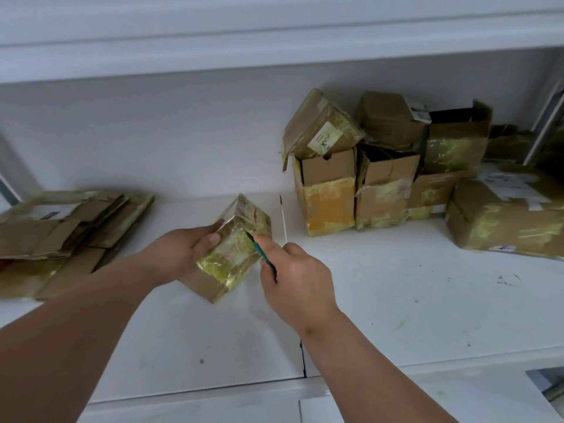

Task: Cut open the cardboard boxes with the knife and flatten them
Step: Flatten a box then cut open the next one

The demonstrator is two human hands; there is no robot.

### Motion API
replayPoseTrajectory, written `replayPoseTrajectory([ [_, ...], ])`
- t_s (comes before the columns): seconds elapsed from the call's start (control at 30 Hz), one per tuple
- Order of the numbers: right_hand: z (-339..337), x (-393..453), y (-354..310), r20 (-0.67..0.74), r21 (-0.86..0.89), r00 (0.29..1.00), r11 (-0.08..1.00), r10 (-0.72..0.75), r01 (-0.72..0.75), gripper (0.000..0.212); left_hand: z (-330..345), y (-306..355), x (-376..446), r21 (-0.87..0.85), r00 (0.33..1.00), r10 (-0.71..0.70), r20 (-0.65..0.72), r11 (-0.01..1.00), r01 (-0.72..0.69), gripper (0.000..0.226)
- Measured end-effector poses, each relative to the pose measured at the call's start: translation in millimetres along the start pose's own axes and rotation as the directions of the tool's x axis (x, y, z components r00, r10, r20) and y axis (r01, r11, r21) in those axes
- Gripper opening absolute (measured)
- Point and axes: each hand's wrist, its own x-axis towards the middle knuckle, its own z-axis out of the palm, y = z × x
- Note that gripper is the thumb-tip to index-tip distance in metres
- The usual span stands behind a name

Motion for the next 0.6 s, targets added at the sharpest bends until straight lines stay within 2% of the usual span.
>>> replayPoseTrajectory([
  [0.1,0,-1,2,0.003,-0.030,1.000,0.999,0.014,-0.014,0.050,1,-1,2,0.039,1.000,-0.011,0.003,0.999,0.011,0.045],
  [0.6,-6,-11,1,0.081,-0.058,0.989,0.991,0.126,-0.122,0.050,12,-9,1,0.080,0.999,0.026,-0.031,0.997,-0.024,0.044],
])
